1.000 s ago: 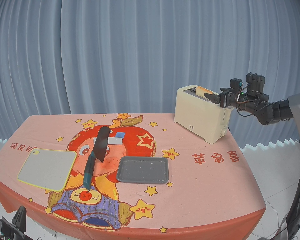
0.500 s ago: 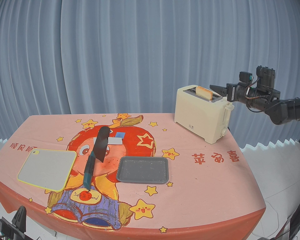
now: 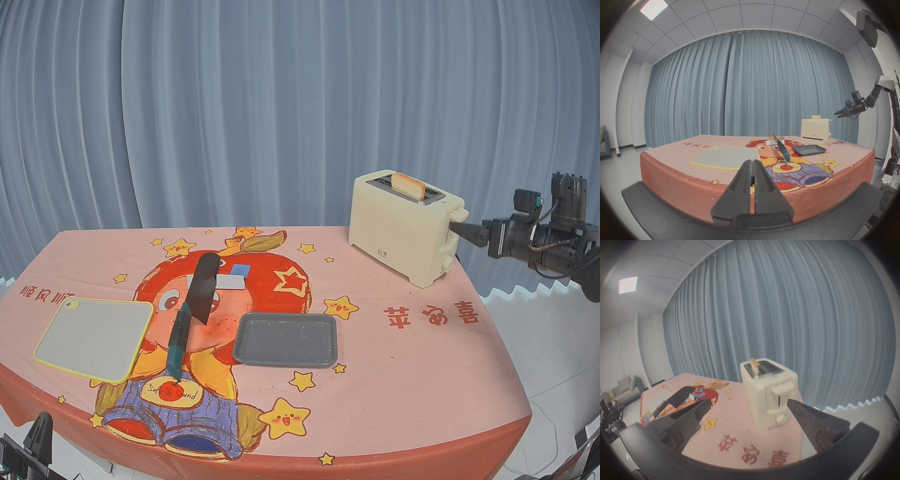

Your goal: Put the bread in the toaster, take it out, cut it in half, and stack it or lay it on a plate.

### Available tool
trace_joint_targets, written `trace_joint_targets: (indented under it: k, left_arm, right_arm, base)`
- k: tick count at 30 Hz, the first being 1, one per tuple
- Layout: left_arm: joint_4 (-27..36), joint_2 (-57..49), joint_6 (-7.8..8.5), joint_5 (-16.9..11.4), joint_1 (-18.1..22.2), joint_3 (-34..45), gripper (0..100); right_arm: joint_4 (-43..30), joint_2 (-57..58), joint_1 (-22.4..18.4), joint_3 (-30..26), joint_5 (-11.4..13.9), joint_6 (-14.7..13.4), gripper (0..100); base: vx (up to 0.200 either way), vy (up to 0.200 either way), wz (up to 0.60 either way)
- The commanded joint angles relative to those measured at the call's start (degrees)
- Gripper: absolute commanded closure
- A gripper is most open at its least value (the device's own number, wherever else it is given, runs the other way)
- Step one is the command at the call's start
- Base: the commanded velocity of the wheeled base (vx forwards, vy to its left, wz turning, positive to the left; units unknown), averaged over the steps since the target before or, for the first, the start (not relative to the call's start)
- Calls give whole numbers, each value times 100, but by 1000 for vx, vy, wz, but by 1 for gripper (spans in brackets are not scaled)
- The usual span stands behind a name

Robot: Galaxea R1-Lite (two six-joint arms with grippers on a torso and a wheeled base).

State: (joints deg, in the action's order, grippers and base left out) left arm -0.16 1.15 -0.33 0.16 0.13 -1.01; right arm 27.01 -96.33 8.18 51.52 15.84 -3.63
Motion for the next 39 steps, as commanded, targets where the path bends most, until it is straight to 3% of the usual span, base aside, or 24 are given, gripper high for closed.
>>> trace_joint_targets:
  k: [1, 6, 11, 12, 25, 39]
  left_arm:
    - [-2, 8, -2, 2, 4, 101, 100]
    - [-2, 8, -2, -7, 4, 101, 100]
    - [-2, 8, -2, -7, 4, 101, 100]
    - [7, 8, -2, -7, 4, 101, 100]
    - [-2, 8, -2, -7, 4, 101, 100]
    - [7, 8, -2, -7, 4, 101, 100]
  right_arm:
    - [14, 387, -141, -722, 51, -59, 0]
    - [111, 211, -379, -915, 42, -85, 0]
    - [832, -158, -458, -1047, 86, -120, 0]
    - [972, -220, -449, -1056, 86, -120, 100]
    - [2414, -1459, -414, -1038, 25, -164, 100]
    - [2484, -2285, -502, -713, 42, -287, 100]
  base:
    - [0, 0, 0]
    - [0, 0, 0]
    - [0, 0, 0]
    - [0, 0, 0]
    - [0, 0, 0]
    - [0, 0, 0]
